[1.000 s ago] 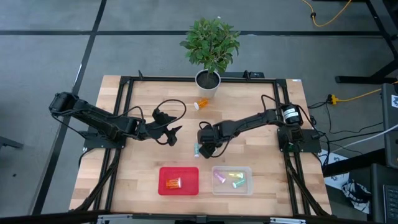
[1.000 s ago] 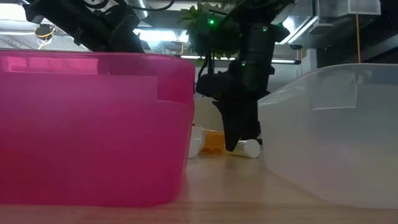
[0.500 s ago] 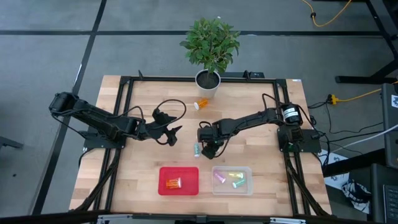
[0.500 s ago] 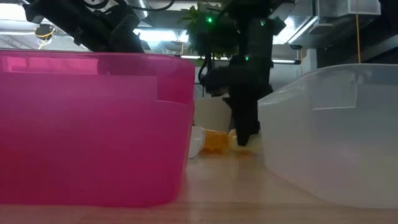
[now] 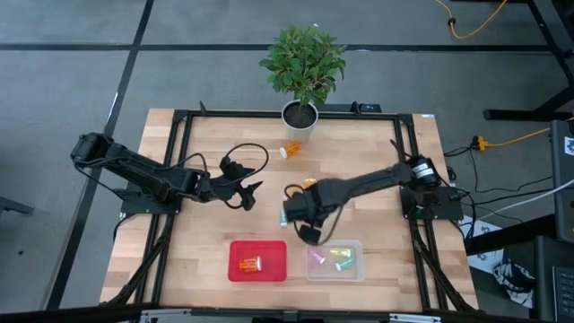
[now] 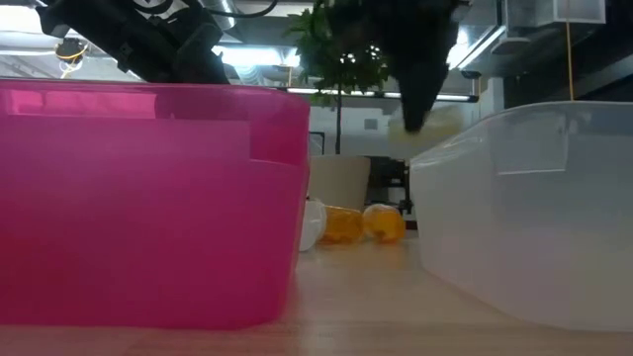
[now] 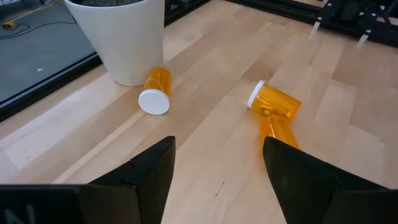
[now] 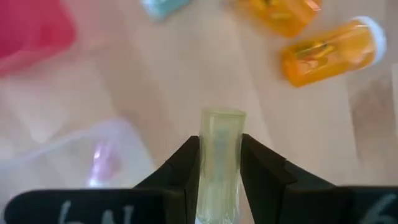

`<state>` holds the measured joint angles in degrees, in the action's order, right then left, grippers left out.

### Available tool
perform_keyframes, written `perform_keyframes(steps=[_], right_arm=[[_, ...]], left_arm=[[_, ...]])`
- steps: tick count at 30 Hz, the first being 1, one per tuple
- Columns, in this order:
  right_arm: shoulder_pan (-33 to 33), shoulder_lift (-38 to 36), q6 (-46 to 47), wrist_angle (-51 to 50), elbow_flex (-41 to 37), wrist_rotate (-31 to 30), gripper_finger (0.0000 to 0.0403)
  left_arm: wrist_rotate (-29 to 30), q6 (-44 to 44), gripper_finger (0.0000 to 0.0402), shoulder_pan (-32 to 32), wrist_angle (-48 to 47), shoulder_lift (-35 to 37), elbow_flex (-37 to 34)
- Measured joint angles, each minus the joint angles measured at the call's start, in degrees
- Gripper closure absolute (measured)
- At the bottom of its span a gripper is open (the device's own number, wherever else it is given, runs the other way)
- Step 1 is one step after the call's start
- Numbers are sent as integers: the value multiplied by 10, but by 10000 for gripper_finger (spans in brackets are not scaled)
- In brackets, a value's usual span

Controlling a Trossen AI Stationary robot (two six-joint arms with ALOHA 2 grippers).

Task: Pick and place medicine bottles into bin by pill shape (circle, oval)
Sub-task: Put the small yellow pill bottle into the transparent bin

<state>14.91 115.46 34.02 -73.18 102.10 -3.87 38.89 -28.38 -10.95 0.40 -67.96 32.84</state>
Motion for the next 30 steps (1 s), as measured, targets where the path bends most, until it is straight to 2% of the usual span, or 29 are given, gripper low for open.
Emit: perform_keyframes(steps=[9, 13, 30], right_arm=[[126, 0, 3, -27, 10, 38, 301], [162, 0, 19, -28, 10, 37, 301], [163, 0, 1, -29, 10, 18, 301]], left_arm=[[0, 0, 165, 0, 0, 0, 0], [0, 0, 165, 0, 0, 0, 0], [0, 0, 165, 0, 0, 0, 0]])
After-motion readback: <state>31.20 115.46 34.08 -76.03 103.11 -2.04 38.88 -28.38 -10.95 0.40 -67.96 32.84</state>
